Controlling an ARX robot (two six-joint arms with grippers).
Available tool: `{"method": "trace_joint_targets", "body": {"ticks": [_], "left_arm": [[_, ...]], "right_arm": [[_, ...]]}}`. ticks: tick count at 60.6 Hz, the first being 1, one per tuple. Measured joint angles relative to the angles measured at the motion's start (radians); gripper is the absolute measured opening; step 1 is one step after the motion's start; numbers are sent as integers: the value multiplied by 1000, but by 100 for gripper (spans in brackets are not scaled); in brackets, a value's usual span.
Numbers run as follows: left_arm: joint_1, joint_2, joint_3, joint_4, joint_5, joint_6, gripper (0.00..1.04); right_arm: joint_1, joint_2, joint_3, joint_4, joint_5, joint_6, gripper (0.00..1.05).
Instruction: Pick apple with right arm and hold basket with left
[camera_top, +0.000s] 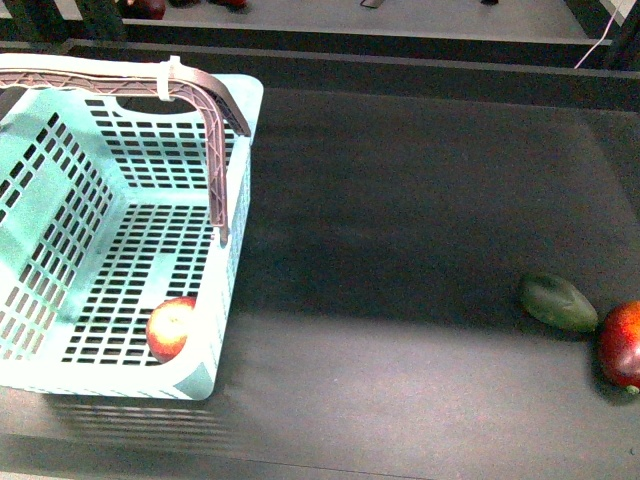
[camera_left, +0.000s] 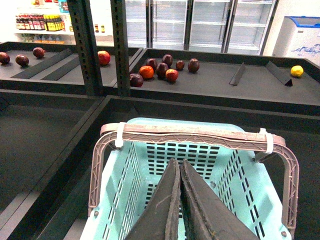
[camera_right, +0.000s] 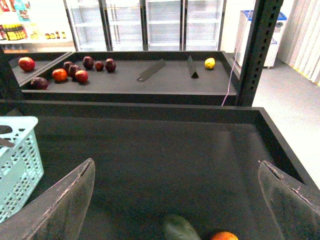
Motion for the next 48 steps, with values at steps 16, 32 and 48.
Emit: {"method": "trace_joint_targets", "body": {"ticks": [16, 32, 48], "left_arm": [[0, -196, -8, -174, 0, 1, 3], [0, -357, -8, -324, 0, 1, 3], [0, -475, -9, -439, 0, 1, 3]], "right_arm": [[0, 0, 0, 0, 0, 0, 96], [0, 0, 0, 0, 0, 0, 96], [0, 0, 0, 0, 0, 0, 96]]}}
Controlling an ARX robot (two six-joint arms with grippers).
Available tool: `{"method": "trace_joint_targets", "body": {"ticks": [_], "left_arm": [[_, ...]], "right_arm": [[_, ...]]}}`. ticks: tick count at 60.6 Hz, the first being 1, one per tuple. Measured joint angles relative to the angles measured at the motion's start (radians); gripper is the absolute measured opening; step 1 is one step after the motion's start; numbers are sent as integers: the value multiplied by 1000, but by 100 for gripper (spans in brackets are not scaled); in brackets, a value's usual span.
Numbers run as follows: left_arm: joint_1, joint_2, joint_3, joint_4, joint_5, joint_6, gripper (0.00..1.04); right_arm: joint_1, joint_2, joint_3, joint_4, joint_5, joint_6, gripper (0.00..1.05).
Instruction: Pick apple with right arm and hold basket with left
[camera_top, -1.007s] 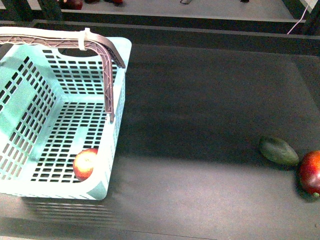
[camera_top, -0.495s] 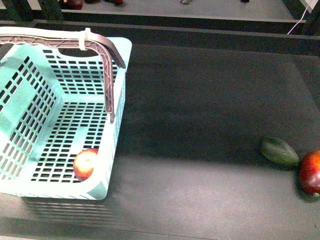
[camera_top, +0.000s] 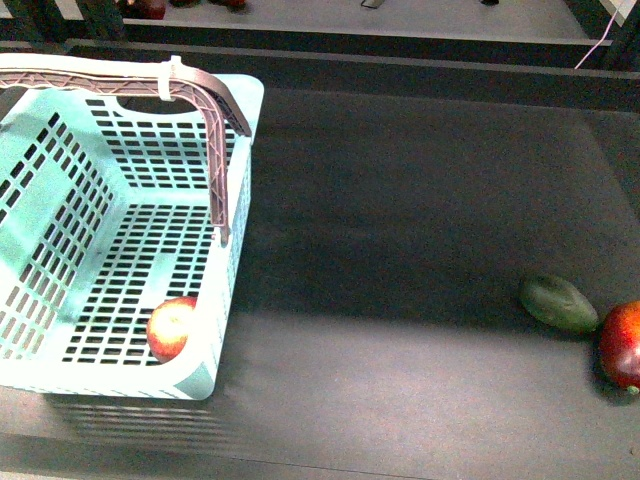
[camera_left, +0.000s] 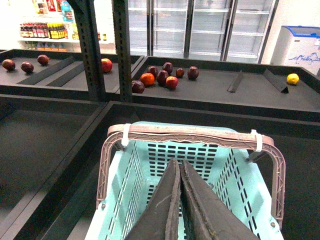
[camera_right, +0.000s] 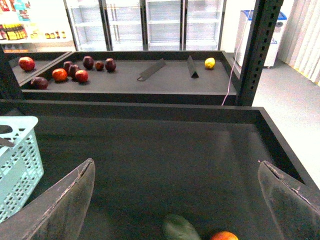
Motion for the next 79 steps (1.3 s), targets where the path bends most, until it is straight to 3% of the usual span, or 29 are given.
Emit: {"method": "trace_joint_targets", "body": {"ticks": [24, 31, 71, 74, 79], "left_arm": [[0, -122, 0, -122, 0, 0, 3], [0, -272, 0, -287, 0, 0, 3], [0, -290, 0, -294, 0, 0, 3], [0, -290, 0, -294, 0, 0, 8], [0, -290, 0, -294, 0, 0, 26]], "right_arm": [[0, 0, 0, 0, 0, 0, 96], [0, 0, 0, 0, 0, 0, 96], [0, 0, 0, 0, 0, 0, 96], [0, 0, 0, 0, 0, 0, 96], [0, 0, 0, 0, 0, 0, 96]]}}
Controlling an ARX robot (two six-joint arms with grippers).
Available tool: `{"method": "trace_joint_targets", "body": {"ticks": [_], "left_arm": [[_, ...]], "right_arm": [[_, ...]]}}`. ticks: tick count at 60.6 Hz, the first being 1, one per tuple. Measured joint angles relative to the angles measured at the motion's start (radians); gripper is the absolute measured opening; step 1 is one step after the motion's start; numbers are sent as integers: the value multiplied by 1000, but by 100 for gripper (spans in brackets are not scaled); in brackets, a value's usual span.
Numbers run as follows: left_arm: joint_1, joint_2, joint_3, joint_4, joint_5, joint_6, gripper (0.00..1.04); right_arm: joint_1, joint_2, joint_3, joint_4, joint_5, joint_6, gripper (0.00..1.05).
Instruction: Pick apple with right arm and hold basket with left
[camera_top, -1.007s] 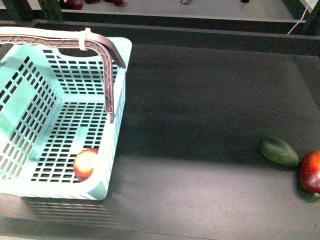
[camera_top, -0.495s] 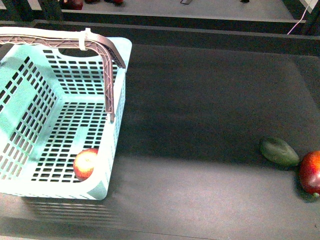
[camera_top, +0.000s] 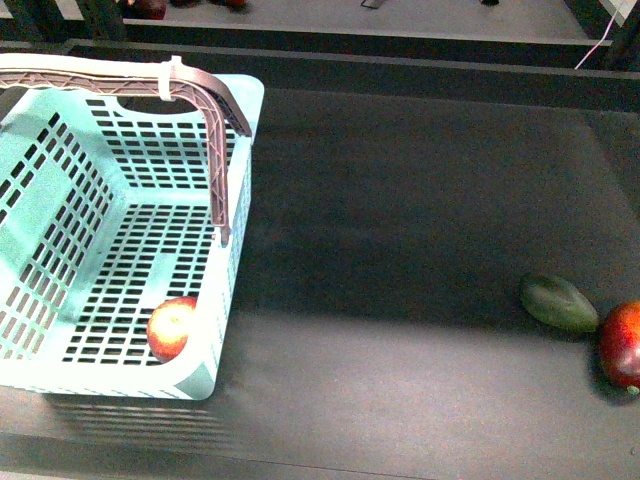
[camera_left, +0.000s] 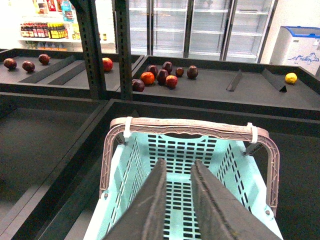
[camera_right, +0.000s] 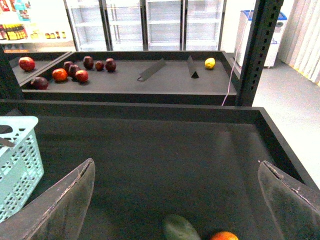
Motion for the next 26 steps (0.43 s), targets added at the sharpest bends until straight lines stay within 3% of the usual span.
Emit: {"method": "trace_joint_targets", "body": {"ticks": [23, 26], "left_arm": [[0, 0, 0, 0, 0, 0, 99], [0, 0, 0, 0, 0, 2, 98]], "right_arm": [[0, 0, 0, 0, 0, 0, 96], [0, 0, 0, 0, 0, 0, 96]]}}
